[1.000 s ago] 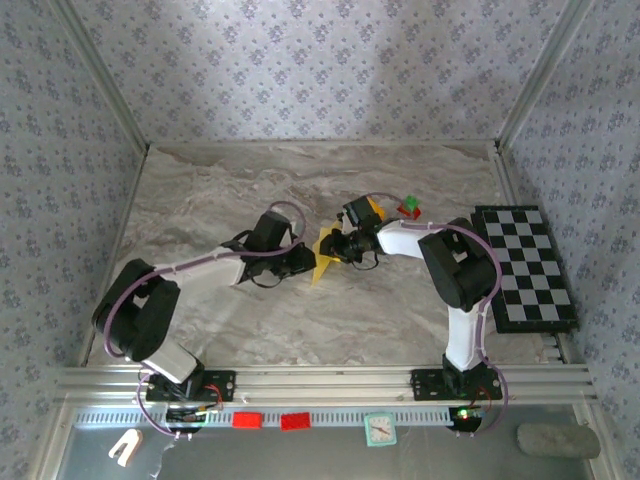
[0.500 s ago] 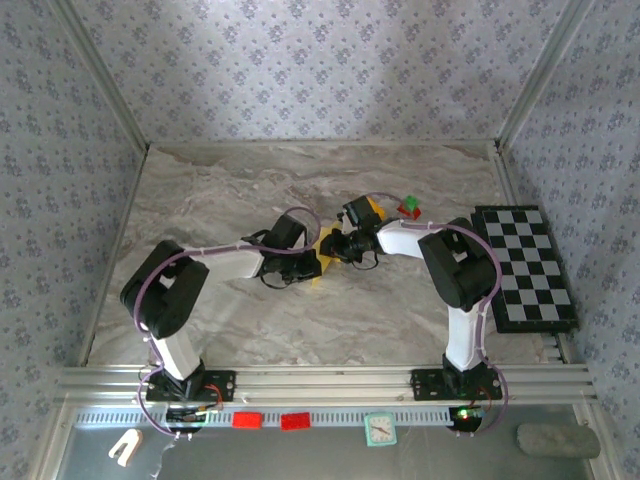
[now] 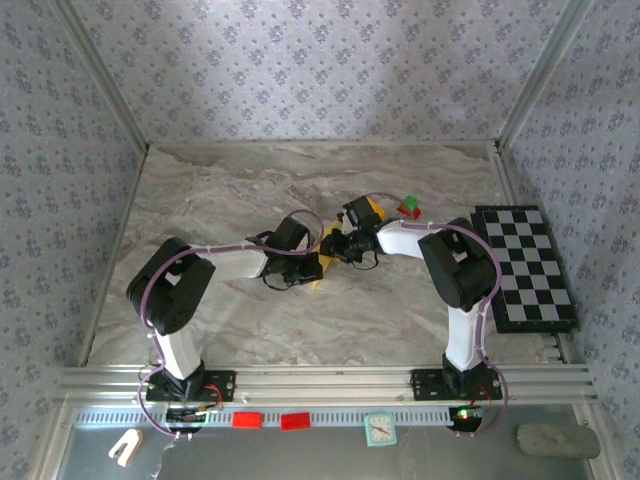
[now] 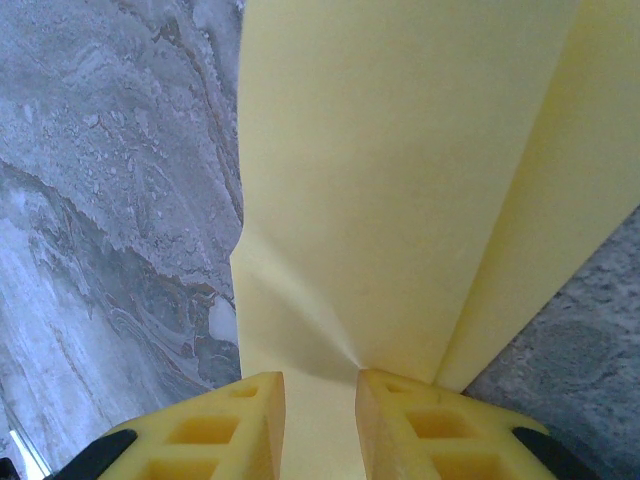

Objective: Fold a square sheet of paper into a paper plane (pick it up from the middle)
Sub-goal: Fold the wing for the fifth time at the center of the table.

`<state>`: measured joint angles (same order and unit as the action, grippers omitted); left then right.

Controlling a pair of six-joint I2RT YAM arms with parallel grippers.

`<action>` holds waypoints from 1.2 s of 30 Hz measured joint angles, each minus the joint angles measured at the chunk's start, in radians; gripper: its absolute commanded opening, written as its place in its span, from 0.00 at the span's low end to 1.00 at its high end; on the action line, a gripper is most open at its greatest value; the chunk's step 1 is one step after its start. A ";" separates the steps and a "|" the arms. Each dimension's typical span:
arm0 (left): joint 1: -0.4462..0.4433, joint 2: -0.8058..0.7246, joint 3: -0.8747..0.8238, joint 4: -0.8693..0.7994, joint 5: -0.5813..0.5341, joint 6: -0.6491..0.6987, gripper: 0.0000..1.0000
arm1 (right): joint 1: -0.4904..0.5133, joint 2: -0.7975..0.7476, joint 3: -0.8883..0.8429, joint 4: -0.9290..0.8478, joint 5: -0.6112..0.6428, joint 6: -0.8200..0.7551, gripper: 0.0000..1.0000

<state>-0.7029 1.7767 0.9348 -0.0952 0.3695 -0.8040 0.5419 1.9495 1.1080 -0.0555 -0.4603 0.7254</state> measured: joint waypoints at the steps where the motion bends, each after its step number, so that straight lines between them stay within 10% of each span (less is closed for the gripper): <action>1: 0.000 0.000 0.000 0.000 0.000 0.000 0.06 | 0.000 0.000 0.000 0.000 0.000 0.000 0.29; 36: 0.000 0.013 -0.003 -0.002 -0.034 0.014 0.03 | 0.000 0.000 0.018 -0.039 0.019 -0.001 0.29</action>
<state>-0.7033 1.7901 0.9321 -0.0967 0.3359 -0.7895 0.5419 1.9491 1.1259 -0.0948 -0.4416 0.7242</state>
